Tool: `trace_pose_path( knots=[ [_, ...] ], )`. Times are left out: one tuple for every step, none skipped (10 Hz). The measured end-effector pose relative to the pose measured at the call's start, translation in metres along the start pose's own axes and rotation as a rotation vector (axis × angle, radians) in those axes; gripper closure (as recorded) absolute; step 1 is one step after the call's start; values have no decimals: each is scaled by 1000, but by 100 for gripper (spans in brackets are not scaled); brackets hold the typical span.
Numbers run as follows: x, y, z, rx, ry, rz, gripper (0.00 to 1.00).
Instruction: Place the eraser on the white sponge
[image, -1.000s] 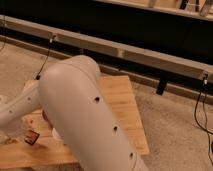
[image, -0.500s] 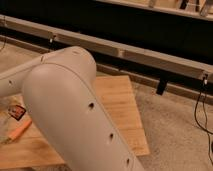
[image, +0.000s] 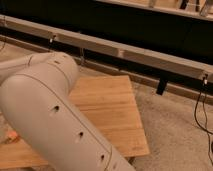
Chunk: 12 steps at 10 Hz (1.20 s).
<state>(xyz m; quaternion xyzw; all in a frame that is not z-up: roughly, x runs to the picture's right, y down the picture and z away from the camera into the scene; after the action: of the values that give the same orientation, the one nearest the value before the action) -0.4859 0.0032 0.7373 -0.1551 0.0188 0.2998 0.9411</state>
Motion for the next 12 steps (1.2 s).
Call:
trace_pose_path(
  knots=[
    [-15,-14,9,2,-3,26,100],
    [-26,-25,16,0,-4,47,100],
    [-35,-35,22,-5,-7,67,100],
    [-42,-41,26,-11,-11,80,100],
    [-48,-48,30,-19,-15,93,100],
    [-53,-50,32,-28,-19,101,100],
    [-54,-50,33,-30,-19,103,100],
    [-55,-49,32,-31,-20,102,100],
    [-55,-49,33,-31,-20,101,100],
    [-55,-49,33,-31,-20,101,100],
    [-55,-49,33,-31,-20,101,100],
    [-55,-49,33,-31,-19,101,100]
  ],
)
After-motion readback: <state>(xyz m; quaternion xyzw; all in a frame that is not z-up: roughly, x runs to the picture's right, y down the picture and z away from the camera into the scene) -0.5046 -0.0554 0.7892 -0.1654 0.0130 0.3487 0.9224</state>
